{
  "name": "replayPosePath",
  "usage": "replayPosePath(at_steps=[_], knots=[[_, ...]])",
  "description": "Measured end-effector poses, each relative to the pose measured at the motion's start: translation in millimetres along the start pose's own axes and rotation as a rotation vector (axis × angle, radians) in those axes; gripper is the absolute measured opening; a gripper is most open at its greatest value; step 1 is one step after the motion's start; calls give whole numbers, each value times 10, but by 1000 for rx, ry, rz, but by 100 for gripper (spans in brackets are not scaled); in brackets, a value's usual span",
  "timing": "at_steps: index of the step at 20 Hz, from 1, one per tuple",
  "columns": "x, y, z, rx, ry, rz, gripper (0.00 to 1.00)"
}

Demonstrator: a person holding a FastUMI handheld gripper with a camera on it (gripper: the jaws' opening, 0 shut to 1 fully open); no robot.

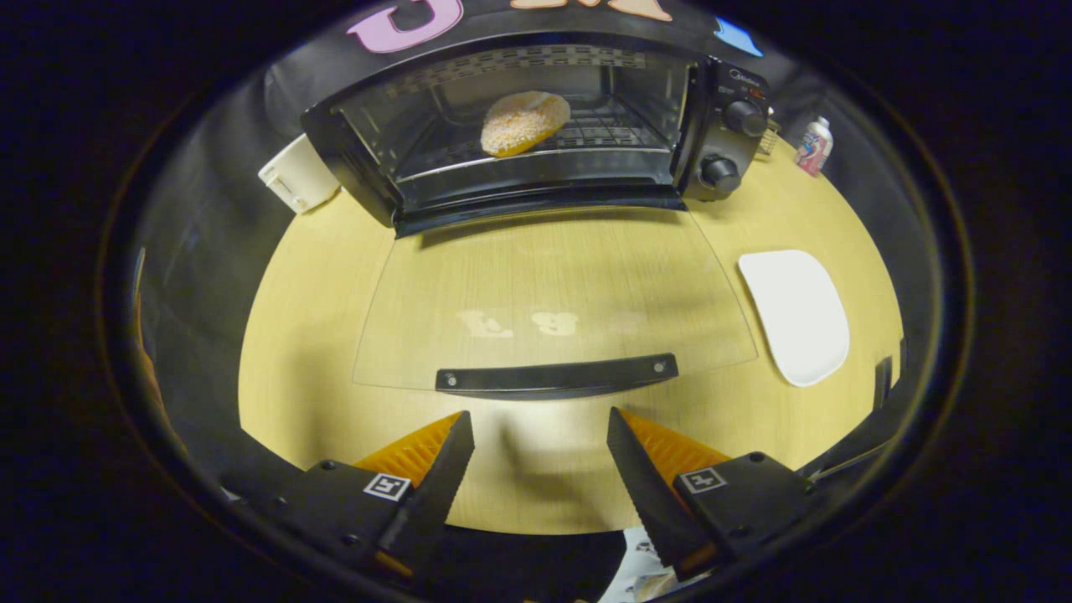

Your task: Open the toaster oven, put the food inside, and close the toaster oven door.

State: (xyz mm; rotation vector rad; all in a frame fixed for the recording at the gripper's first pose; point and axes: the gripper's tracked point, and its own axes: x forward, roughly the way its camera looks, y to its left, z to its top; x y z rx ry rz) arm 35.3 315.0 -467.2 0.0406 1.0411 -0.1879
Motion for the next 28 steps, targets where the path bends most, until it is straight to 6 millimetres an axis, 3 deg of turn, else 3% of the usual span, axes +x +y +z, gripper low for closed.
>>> replayPosePath(at_steps=[8,16,28], knots=[[-36,19,137,64,4,27,100],[-415,26,421,125,-37,8,100],[-658,40,718,165,-42,8,100]])
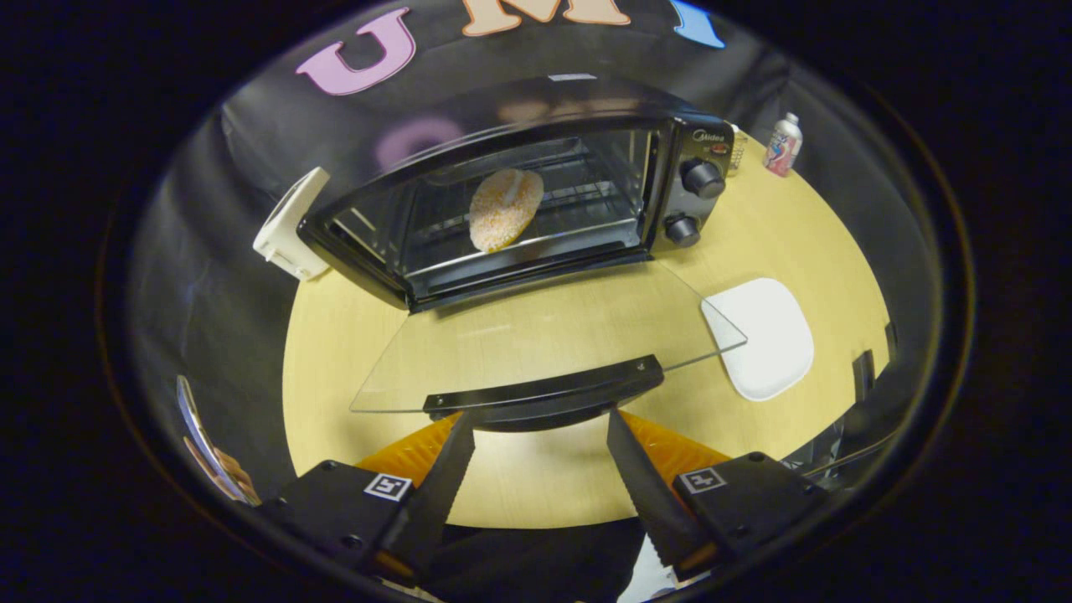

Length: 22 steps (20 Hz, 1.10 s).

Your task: Open the toaster oven, put the food inside, and close the toaster oven door.

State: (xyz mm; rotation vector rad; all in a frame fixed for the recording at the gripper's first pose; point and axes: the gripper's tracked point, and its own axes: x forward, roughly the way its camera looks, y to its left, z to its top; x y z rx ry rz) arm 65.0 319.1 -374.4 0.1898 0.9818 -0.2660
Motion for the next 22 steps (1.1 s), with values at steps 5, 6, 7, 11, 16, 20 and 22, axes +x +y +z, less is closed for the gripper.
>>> replayPosePath(at_steps=[5,6,7,11,16,20,22], knots=[[-85,21,181,30,-19,25,99],[-97,33,223,37,-22,32,99],[-106,33,260,42,-28,37,99],[-129,37,365,53,-39,49,99],[-168,58,531,66,-73,60,97],[-184,130,743,91,-115,97,98],[-183,173,853,101,-143,124,99]])
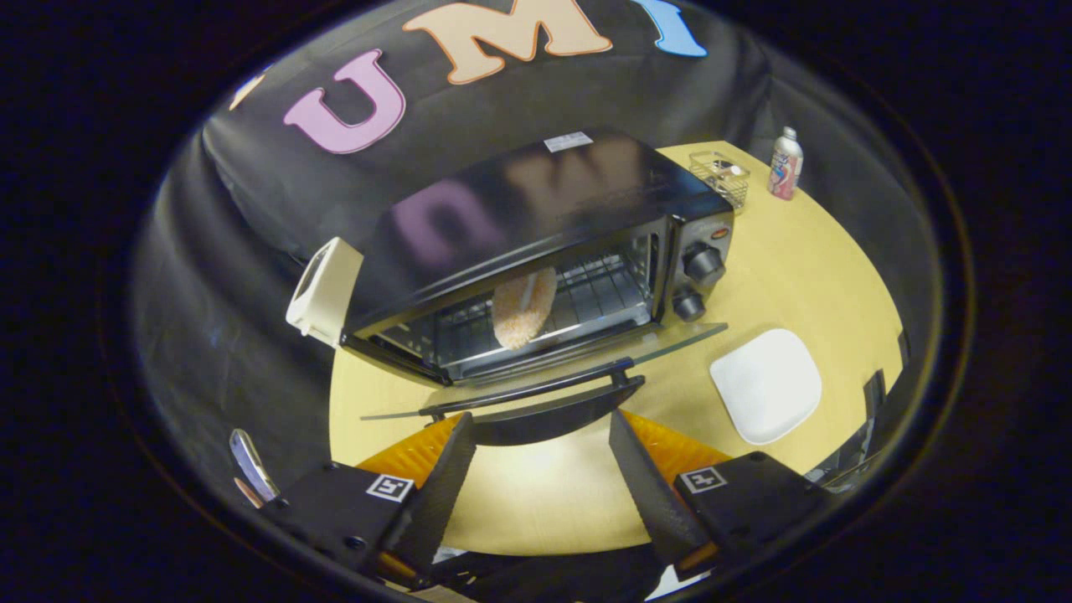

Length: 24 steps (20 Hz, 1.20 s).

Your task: Open the toaster oven, put the food inside, and close the toaster oven door.

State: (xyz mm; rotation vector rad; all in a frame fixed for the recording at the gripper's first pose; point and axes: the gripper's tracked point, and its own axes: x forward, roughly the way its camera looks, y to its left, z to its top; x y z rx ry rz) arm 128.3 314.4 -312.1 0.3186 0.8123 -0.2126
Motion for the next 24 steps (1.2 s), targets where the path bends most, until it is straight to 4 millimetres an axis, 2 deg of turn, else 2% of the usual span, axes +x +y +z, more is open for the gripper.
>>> replayPosePath(at_steps=[6,11,14,16,22,24], knots=[[127,133,456,30,-118,41,100],[128,174,578,-37,-164,27,99],[-98,311,713,-90,-247,64,99],[-304,377,881,-130,-343,78,98],[-1009,548,1637,-275,-650,47,98],[-1247,691,1884,-307,-730,66,98]])
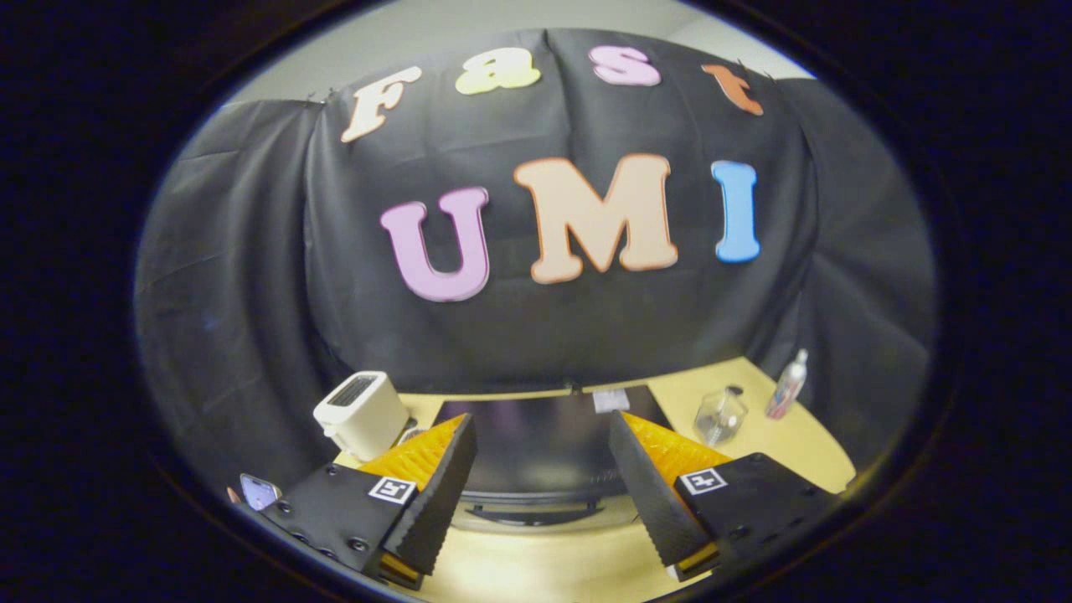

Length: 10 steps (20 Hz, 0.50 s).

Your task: Open the toaster oven, put the food inside, and close the toaster oven door.

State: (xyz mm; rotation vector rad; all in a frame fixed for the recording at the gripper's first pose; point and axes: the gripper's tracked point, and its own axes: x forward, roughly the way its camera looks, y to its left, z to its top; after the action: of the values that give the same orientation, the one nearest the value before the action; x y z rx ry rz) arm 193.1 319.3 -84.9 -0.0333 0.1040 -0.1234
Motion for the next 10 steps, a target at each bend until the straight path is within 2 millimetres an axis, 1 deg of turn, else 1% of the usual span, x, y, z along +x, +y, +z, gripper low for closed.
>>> replayPosePath(at_steps=[2,5,6,7,9,10], knots=[[29,18,298,13,-64,11,98],[27,-22,642,15,-140,10,98],[22,-25,711,18,-153,8,98],[16,-41,734,17,-159,7,98],[32,-53,731,26,-157,9,98],[23,-16,721,36,-150,23,98]])
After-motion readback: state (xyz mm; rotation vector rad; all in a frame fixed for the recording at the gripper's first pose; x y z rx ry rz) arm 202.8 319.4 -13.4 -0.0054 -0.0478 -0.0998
